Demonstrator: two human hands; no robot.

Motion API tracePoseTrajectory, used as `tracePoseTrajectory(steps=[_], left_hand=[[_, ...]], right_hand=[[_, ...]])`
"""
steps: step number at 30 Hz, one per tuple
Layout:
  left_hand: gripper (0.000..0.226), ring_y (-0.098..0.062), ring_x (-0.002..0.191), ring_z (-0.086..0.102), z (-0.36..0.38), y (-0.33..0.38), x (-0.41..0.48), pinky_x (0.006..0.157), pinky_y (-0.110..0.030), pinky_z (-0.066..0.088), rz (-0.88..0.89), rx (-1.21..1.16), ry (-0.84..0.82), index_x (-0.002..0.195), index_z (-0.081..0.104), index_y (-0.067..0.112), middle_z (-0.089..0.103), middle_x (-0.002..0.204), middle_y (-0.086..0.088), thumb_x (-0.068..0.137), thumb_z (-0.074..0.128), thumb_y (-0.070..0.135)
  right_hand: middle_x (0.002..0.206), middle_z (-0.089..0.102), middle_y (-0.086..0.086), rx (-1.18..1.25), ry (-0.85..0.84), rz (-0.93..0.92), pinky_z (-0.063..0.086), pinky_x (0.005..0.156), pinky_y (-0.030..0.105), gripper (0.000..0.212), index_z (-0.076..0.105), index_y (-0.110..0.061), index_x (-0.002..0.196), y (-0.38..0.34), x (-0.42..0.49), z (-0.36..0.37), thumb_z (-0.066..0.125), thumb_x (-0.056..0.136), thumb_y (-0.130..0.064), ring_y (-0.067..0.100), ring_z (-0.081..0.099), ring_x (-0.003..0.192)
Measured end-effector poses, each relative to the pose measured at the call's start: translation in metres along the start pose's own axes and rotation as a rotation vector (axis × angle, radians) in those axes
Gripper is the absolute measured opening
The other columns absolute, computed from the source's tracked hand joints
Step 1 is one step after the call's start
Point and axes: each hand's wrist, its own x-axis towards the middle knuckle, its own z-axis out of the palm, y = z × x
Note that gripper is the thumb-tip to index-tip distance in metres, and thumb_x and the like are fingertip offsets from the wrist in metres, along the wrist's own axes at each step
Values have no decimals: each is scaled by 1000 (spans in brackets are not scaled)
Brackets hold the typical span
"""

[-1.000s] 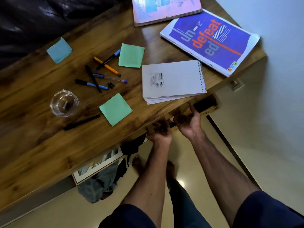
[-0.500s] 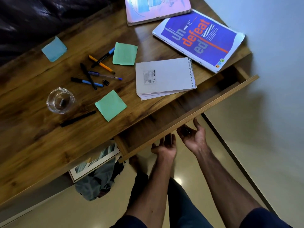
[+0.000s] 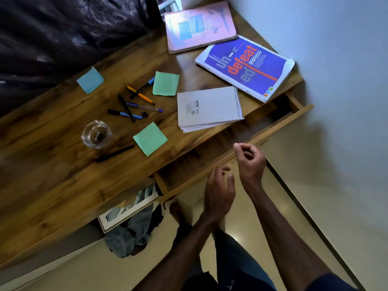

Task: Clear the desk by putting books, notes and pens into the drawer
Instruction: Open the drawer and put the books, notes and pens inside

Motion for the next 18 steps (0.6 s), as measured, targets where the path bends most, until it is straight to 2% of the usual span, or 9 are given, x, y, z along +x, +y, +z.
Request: tracePoseTrajectory(steps=[2,4,6,8,9,12,15,18], left_hand=[[28,-3,100,55,-18,-2,12,81,-18,51,158,153,120,125,53,21,56,119,5,100,49,33],[33,-8,109,54,-32,-7,28,90,-23,51,132,253,170,129,52,18,55,126,0,100,48,34],[43,-18,121,54,-39,-17,39,100,-35,49,17,364,49,136,50,15,55,134,-6,103,40,40],[45,-26,122,55,-44,-28,40,103,-43,45,-78,427,-165,135,51,12,58,133,-12,106,31,40],[44,-27,120,57,-45,-32,37,103,-44,44,-68,451,-226,132,52,12,61,128,-13,107,29,39],[39,-25,113,59,-46,-44,26,99,-46,46,13,477,-244,128,54,15,62,119,-9,107,27,37],[37,-26,111,59,-39,-48,19,97,-44,47,-21,429,-268,125,56,14,64,117,-10,108,28,32],[37,-30,111,58,-33,-49,7,95,-42,45,-49,382,-335,123,57,9,63,118,-14,107,32,31]], right_hand=[[103,71,-4,-236,-144,-288,53,85,25,13,73,-18,98,-14,15,5,71,90,-27,9,65,99],[114,69,-1,-497,-339,-391,50,96,30,25,71,-17,110,-14,34,14,69,89,-31,13,61,110],[118,67,5,-837,-533,-359,46,101,37,38,68,-15,117,-4,46,22,62,92,-43,21,60,113],[107,70,9,-1149,-639,-341,38,109,41,50,71,-16,108,8,46,25,43,96,-56,25,60,107],[101,71,11,-1222,-653,-352,35,112,42,57,73,-16,102,13,43,24,34,97,-58,25,61,104],[96,71,13,-1234,-637,-359,30,116,42,59,75,-14,99,9,31,17,31,99,-53,25,62,101],[96,69,13,-1276,-641,-307,32,114,42,51,72,-13,97,5,19,4,36,100,-49,27,60,102],[84,64,5,-1280,-654,-261,36,110,42,50,72,-20,93,18,7,-14,33,96,-51,22,58,92]])
